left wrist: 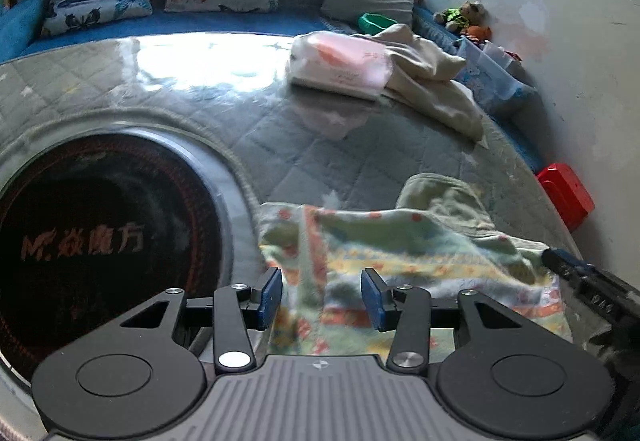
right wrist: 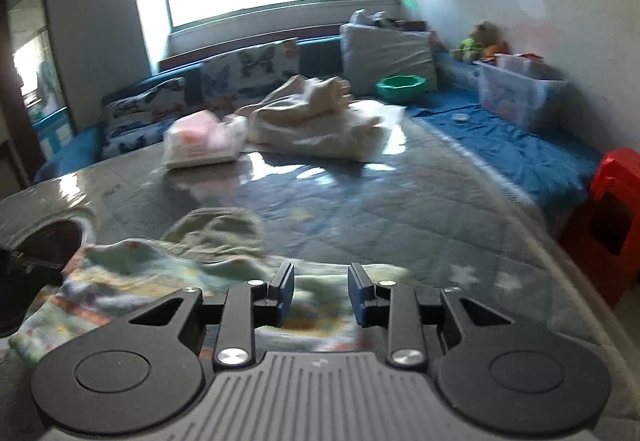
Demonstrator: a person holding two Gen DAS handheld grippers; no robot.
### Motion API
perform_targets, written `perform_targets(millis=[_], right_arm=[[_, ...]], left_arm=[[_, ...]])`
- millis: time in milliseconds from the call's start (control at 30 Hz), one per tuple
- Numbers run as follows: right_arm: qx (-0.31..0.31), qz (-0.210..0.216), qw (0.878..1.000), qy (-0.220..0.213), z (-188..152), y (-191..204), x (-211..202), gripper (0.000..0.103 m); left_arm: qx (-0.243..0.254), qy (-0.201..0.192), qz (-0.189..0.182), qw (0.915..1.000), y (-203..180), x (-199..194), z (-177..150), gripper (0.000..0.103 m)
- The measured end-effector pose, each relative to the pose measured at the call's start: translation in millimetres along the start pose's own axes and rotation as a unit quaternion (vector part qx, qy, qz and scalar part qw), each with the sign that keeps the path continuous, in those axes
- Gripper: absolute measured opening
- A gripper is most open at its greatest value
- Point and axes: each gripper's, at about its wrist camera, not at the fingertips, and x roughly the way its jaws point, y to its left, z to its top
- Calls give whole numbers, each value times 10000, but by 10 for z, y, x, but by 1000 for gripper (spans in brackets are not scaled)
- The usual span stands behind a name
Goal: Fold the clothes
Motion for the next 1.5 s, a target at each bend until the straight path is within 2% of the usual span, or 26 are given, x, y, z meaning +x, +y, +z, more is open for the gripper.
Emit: perform_targets(millis=[200,367,533,667,767,933,1133,1200,1500], right_arm=[[-8,37,9997,241,-68,29,204,29],[60,-4,9998,207,-43,-19,222,29],[-149,45,9998,85,28,97,187,30],[-386,78,9991,152,38,210,278,30],[-404,60,9990,174,32,219,349,35],[-421,53,9990,171,56,225,345,37],[-673,361,9970,155,6,391,177,48],[-801,466,9956,163,-46,476,112,57],[-991,534,9932,280,-259,636,-71,74]], left_arm=[[181,66,-114,9997,-167,103,55,47],[304,88,-185,9993,-277,190,119,47],[335,113,-226,9991,-348,307,173,47],[349,174,-205,9990,-384,410,181,47],[359,220,-189,9989,-411,486,187,47],[345,253,-194,9989,-428,531,199,47],[360,233,-190,9989,-437,485,171,47],[414,214,-218,9987,-459,444,142,48],[810,158,-335,9960,-516,181,-128,52]])
